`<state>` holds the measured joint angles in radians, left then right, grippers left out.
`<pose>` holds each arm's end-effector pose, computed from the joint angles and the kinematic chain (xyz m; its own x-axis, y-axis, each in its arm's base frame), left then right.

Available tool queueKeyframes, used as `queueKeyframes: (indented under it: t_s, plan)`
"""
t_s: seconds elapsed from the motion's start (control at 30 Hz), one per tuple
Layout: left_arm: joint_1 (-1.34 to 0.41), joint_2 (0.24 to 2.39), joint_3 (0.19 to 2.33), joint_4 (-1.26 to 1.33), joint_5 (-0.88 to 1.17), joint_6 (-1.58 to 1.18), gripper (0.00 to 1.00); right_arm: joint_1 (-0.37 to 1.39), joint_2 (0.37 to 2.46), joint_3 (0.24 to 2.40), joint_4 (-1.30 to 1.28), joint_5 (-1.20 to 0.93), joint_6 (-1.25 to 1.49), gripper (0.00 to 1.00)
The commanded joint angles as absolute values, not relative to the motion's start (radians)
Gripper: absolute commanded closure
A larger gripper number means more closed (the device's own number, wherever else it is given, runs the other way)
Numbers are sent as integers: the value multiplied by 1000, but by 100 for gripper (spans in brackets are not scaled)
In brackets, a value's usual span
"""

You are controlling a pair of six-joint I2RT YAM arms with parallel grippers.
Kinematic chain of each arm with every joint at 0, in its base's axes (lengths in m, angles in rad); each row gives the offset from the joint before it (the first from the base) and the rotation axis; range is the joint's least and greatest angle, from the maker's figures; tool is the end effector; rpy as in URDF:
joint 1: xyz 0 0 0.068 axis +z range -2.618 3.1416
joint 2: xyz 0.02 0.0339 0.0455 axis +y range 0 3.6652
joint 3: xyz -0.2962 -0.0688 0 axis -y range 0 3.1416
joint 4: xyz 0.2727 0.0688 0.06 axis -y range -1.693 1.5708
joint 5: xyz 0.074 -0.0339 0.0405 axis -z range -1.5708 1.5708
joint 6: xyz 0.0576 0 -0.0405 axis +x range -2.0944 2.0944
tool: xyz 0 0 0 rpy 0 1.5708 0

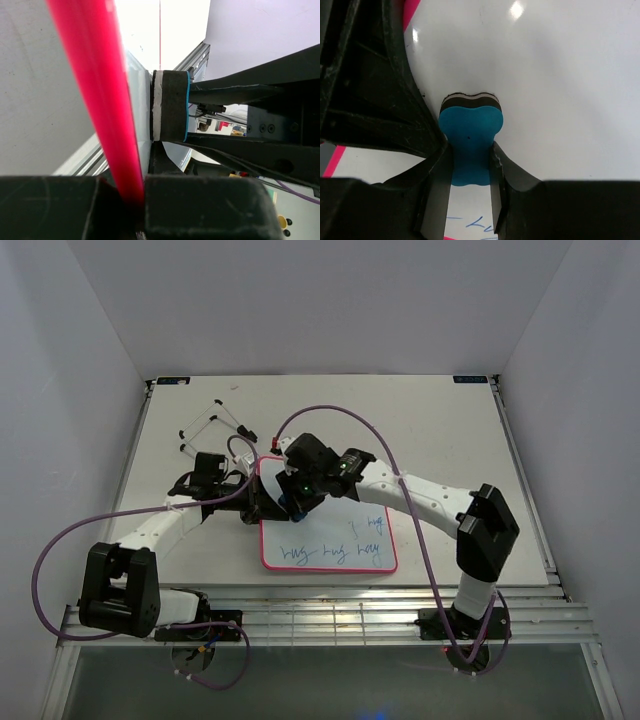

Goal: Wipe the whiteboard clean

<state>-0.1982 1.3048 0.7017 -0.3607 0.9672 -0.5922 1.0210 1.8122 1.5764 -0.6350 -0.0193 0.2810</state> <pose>0.2472 -0.0980 0.2064 -0.9875 -0.1248 -0.0958 0.0252 0.4753 -0.8795 0.2367 0.3883 0.2951 -0.6222 -0.4846 -0.6149 -0.7145 0.6726 0.1928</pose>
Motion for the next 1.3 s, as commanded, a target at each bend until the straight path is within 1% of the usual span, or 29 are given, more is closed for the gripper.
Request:
queueKeyframes:
  t_s: [0.0,0.03,0.07,0.13,0.17,0.2,0.3,0.37,0.43,0.5,0.53,0.63,0.77,0.9,0.97,1.1,1.2,1.27]
  plan:
    - [-219,1250,724,-271,767,-459,100,1005,1790,1383,-608,-58,278,88]
    - [-218,1246,726,-275,758,-459,100,987,1766,1320,-586,-58,281,88]
    - [-215,1240,726,-278,750,-459,100,939,1717,1187,-542,-64,284,88]
    - [-209,1232,727,-285,721,-460,100,884,1662,1050,-496,-98,287,88]
    - [-204,1221,726,-285,712,-463,100,821,1604,984,-474,-107,288,88]
    - [-203,1216,726,-284,697,-465,100,789,1577,865,-438,-123,285,88]
    - [-187,1210,724,-281,690,-474,100,632,1502,700,-407,-144,259,87]
    - [-173,1210,721,-278,686,-483,100,515,1496,661,-407,-152,236,87]
    - [-167,1218,719,-273,709,-486,100,494,1511,673,-405,-166,233,87]
    - [-166,1227,718,-267,724,-486,100,511,1543,696,-396,-225,224,87]
    - [-166,1230,718,-267,729,-485,100,531,1552,733,-405,-218,227,88]
    - [-166,1232,716,-270,736,-477,100,661,1572,819,-408,-250,239,88]
    - [-166,1236,716,-268,732,-479,100,804,1525,886,-344,-337,287,88]
    - [-166,1238,716,-273,723,-479,100,916,1483,882,-241,-449,342,88]
    - [-166,1238,716,-272,721,-479,100,946,1489,877,-230,-453,350,87]
    - [-166,1239,716,-272,721,-479,100,905,1519,855,-330,-269,331,88]
    - [-164,1241,718,-273,724,-476,100,792,1535,825,-379,-207,307,87]
    - [-164,1244,718,-273,735,-472,100,685,1542,801,-400,-192,281,87]
